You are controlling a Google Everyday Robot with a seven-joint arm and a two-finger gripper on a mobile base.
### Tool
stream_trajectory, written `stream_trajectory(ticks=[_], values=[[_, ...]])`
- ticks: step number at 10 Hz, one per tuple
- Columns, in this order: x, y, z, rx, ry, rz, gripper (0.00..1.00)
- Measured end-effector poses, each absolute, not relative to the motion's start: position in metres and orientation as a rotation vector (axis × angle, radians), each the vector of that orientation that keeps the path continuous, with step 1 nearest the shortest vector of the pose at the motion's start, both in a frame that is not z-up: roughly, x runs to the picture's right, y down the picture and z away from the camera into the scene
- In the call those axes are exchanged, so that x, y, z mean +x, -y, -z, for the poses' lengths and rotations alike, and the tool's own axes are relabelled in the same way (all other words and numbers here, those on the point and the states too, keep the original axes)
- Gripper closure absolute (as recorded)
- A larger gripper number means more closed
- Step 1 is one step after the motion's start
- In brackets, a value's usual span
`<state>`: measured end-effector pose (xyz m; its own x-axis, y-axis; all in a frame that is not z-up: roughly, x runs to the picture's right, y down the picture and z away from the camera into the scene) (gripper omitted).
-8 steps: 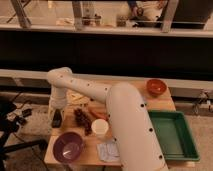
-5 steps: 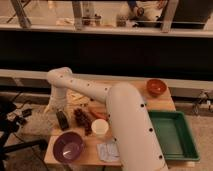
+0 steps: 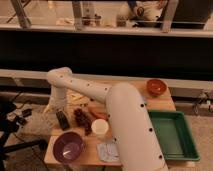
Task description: Place eraser in table surface
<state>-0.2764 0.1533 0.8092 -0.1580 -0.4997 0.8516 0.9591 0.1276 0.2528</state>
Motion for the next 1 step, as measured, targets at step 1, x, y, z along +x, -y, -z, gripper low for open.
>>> stream_trajectory(ticks=[1], values=[[-0.2764,-0.1533,-0.8091,-0.586,1.055,1.416,0.20]])
